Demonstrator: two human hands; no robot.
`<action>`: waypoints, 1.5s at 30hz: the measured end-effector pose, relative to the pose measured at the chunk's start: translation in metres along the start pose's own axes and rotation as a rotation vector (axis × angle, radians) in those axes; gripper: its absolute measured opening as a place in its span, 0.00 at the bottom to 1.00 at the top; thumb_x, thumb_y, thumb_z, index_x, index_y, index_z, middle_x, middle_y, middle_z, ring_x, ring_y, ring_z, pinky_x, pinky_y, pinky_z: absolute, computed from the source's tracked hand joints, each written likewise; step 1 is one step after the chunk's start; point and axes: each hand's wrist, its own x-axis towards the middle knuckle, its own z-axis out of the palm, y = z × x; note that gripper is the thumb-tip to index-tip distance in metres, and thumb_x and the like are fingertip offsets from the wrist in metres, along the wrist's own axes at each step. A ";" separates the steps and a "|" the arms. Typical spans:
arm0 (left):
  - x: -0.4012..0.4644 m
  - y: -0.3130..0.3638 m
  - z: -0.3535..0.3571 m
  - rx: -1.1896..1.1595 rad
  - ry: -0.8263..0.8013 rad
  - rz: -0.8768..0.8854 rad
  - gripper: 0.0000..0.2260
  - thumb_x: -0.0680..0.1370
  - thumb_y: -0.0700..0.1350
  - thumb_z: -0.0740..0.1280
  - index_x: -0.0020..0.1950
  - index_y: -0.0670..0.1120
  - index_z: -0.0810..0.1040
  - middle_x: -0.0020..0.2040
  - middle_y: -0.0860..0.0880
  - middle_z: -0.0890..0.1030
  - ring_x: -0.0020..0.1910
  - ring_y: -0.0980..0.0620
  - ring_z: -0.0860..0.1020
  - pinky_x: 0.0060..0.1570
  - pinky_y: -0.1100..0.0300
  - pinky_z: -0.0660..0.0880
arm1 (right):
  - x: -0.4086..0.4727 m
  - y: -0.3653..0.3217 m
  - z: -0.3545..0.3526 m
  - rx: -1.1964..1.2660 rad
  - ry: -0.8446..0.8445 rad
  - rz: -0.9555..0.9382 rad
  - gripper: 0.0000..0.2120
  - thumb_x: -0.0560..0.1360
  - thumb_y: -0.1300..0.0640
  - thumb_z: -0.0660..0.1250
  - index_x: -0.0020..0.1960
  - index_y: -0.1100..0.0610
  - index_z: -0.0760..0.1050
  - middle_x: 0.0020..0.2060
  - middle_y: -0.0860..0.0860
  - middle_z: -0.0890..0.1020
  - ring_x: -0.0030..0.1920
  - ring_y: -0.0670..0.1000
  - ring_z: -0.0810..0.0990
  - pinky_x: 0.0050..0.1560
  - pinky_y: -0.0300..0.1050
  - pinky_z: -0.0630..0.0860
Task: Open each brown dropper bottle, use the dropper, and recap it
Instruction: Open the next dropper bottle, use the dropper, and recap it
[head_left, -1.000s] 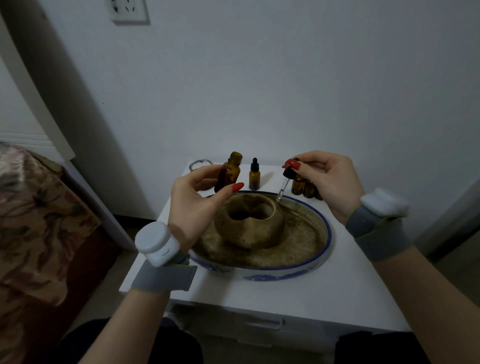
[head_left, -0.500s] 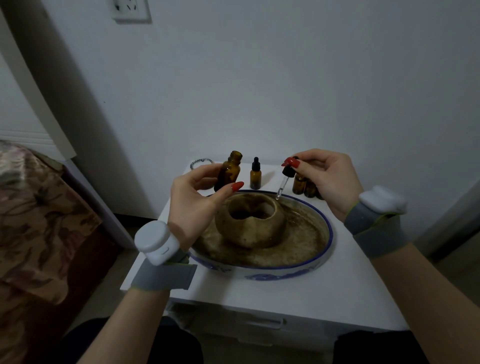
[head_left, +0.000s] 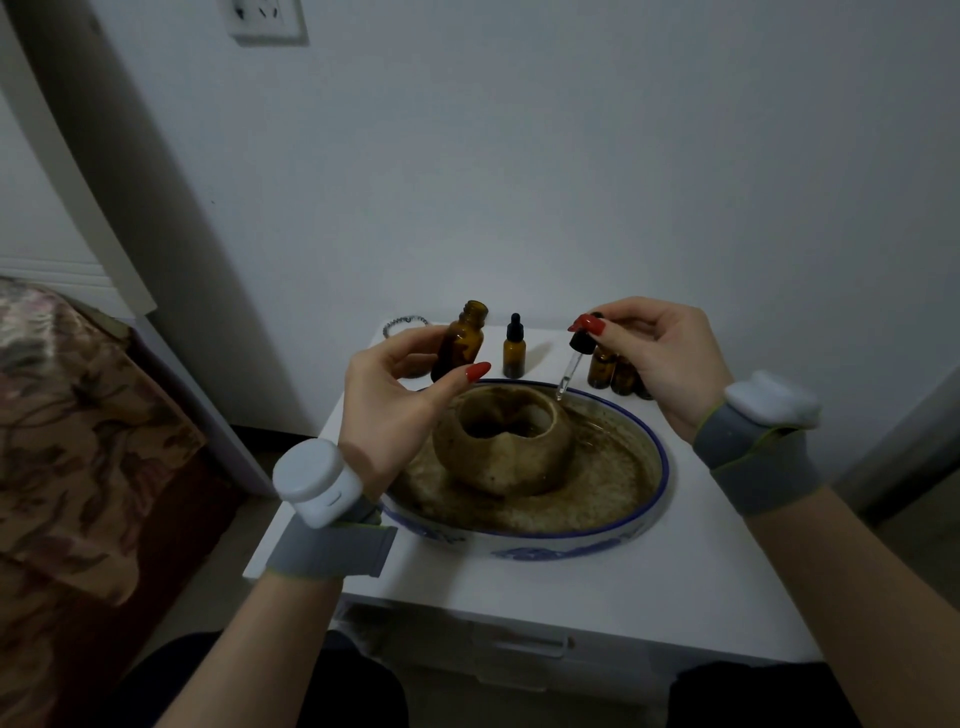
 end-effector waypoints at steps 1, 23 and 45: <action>0.000 0.000 0.000 -0.002 -0.001 -0.001 0.16 0.69 0.51 0.76 0.55 0.57 0.80 0.52 0.58 0.83 0.52 0.55 0.81 0.57 0.54 0.78 | 0.000 0.000 0.000 0.004 0.000 0.005 0.05 0.74 0.62 0.71 0.49 0.61 0.81 0.35 0.48 0.82 0.28 0.36 0.78 0.27 0.25 0.69; 0.000 -0.003 -0.001 0.013 -0.011 -0.023 0.18 0.70 0.49 0.76 0.59 0.49 0.81 0.53 0.55 0.84 0.54 0.52 0.81 0.59 0.51 0.77 | 0.004 0.001 0.006 0.015 0.028 0.020 0.07 0.74 0.61 0.71 0.50 0.63 0.81 0.36 0.51 0.84 0.25 0.47 0.74 0.20 0.35 0.65; 0.001 -0.002 -0.003 0.028 0.000 -0.011 0.18 0.70 0.48 0.76 0.59 0.48 0.81 0.53 0.54 0.84 0.53 0.54 0.81 0.58 0.53 0.78 | 0.006 0.001 0.008 0.021 0.008 0.028 0.08 0.74 0.61 0.71 0.50 0.64 0.81 0.39 0.55 0.83 0.27 0.42 0.77 0.21 0.35 0.66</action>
